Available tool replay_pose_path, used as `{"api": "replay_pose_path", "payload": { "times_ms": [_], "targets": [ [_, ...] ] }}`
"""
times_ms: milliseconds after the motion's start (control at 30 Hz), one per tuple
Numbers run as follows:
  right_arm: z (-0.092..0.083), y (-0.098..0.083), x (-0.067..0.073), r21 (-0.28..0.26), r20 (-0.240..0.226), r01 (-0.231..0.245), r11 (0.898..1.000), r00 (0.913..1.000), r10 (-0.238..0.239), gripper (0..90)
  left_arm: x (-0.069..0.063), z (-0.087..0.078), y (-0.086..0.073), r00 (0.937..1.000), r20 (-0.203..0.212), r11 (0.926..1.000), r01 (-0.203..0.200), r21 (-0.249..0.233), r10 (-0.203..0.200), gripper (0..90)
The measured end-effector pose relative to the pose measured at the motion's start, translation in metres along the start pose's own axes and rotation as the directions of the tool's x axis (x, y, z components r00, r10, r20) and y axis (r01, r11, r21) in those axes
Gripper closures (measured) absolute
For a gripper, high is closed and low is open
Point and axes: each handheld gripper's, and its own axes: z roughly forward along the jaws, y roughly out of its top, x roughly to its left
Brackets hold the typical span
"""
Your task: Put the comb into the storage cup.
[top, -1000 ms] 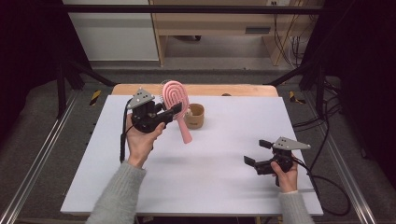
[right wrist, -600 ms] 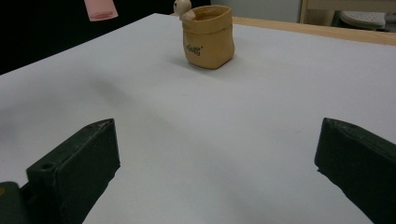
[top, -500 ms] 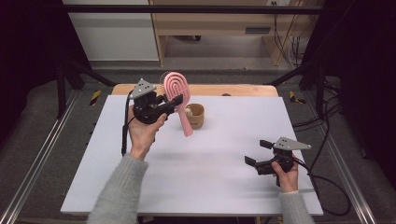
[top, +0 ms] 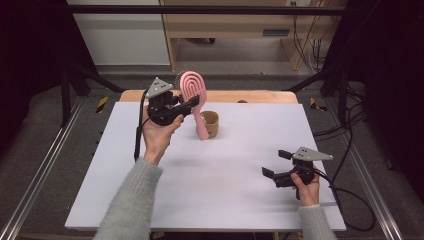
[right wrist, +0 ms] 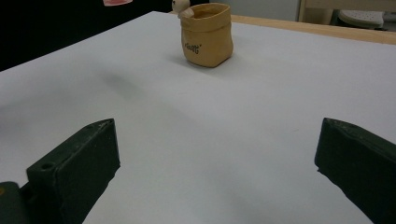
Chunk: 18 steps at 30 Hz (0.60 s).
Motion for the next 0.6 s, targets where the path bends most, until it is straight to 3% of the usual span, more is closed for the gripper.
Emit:
{"api": "replay_pose_path", "payload": {
  "times_ms": [600],
  "targets": [
    [0.0,0.0,0.0,0.008,0.002,0.001,1.0,1.0,-0.001,0.3,0.002,0.024,0.009,0.9999,-0.012,0.9999,-0.011,0.011,0.011,63.0]
  ]
}}
